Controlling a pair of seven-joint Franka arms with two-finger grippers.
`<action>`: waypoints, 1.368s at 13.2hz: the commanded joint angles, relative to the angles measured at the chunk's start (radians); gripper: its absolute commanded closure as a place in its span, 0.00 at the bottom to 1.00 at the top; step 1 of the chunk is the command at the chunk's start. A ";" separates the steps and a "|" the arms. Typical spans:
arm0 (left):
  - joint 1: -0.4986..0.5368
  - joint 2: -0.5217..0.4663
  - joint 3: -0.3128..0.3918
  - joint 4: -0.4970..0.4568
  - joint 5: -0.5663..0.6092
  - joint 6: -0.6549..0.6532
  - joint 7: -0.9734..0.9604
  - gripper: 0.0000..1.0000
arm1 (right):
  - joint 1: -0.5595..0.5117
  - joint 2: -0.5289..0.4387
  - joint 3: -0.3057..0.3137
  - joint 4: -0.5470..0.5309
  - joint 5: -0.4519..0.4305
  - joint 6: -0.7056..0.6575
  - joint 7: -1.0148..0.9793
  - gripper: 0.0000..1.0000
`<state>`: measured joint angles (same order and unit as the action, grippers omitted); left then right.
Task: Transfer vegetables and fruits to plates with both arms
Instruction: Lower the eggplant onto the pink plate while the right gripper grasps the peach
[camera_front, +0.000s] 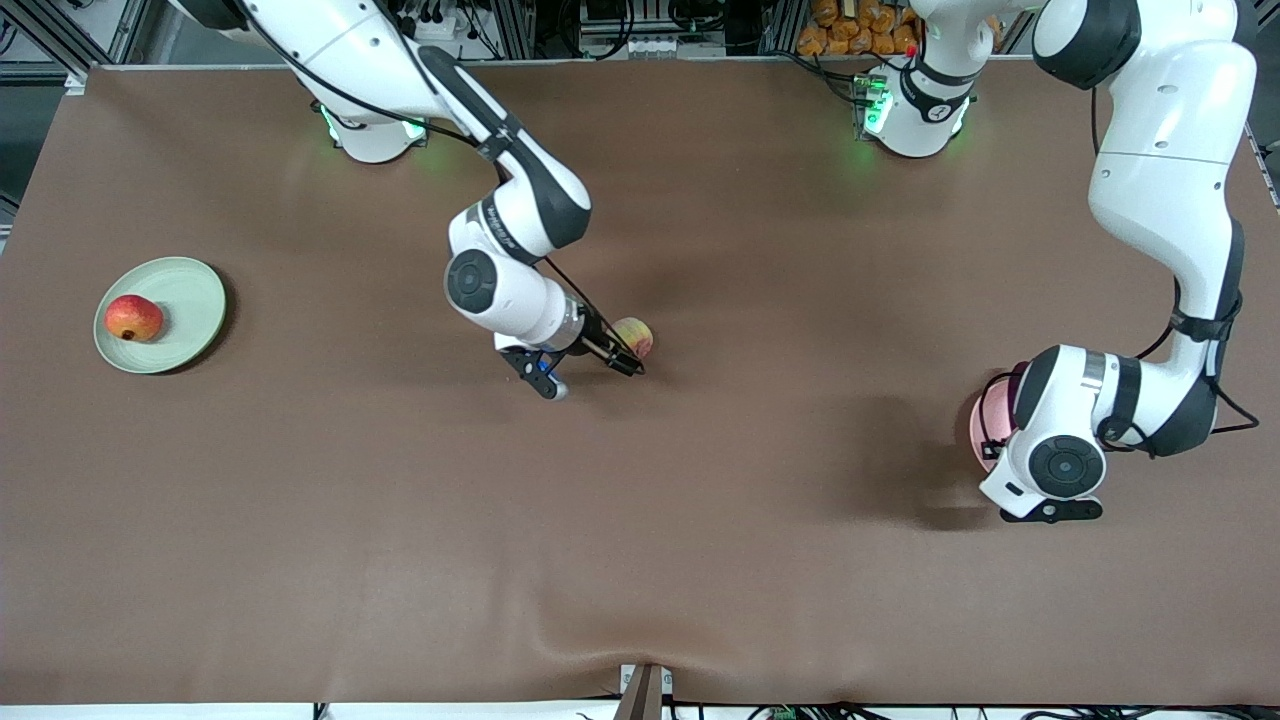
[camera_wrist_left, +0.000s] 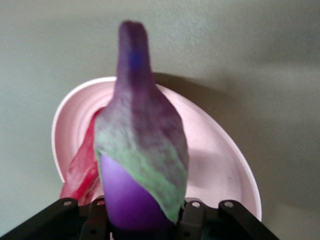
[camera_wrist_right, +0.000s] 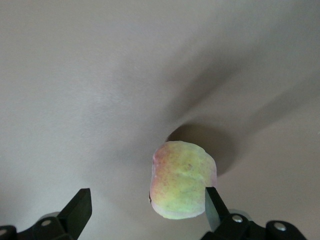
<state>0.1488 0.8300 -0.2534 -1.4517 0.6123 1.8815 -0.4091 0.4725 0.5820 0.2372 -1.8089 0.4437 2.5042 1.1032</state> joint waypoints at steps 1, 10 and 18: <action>-0.002 0.021 -0.006 0.024 0.030 -0.012 0.021 0.22 | 0.015 0.010 -0.001 0.000 -0.025 0.002 0.139 0.00; -0.003 -0.002 -0.007 0.027 0.037 -0.015 0.023 0.00 | 0.058 0.045 -0.002 -0.007 -0.094 0.008 0.377 0.00; 0.000 -0.072 -0.036 0.031 0.017 -0.036 0.013 0.00 | 0.048 0.073 -0.001 -0.003 -0.312 0.016 0.408 1.00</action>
<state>0.1470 0.7887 -0.2733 -1.4205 0.6238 1.8757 -0.4075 0.5298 0.6501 0.2410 -1.8143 0.1850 2.5322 1.4886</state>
